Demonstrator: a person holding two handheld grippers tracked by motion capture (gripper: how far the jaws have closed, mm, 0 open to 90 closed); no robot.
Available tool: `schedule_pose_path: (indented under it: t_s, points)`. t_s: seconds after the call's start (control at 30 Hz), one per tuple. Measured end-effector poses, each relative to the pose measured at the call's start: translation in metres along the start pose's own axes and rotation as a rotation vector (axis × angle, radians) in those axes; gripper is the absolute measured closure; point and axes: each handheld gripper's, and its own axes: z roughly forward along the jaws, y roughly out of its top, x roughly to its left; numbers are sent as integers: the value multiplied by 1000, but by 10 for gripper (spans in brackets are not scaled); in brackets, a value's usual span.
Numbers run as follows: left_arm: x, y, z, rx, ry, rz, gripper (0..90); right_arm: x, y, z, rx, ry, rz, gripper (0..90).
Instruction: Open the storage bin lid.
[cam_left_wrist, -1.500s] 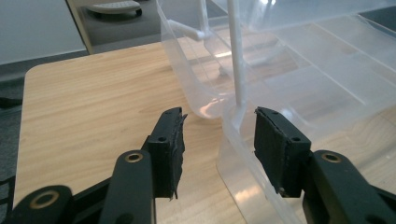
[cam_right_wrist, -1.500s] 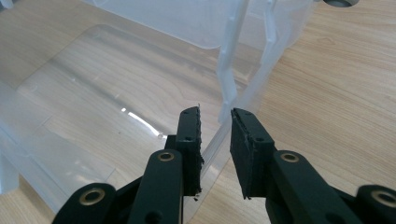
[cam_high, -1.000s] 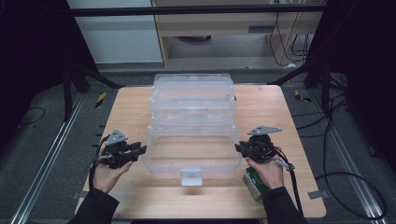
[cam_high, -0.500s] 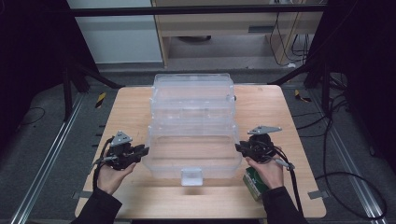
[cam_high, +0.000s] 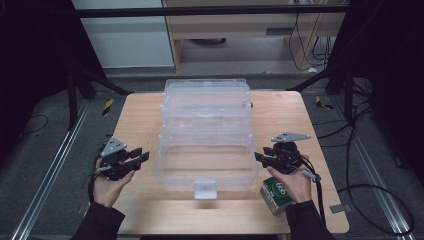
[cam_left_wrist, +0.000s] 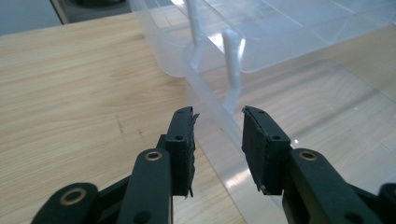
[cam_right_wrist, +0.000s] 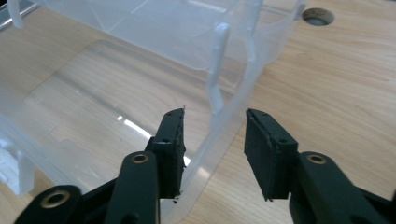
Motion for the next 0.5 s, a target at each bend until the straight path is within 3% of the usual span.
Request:
schedule_pose_path:
  t_s: [0.13,0.2,0.5]
  points:
    - [8,-2,-2,-2,13,-19,624,-7,-1,-13,-19,-5,15,546]
    - [11,-3,-2,-3,19,-23,621,-10,-1,-18,-18,-17,-2,516]
    - [17,-9,4,33,41,-13,614,-20,-1,-39,74,-42,-44,485]
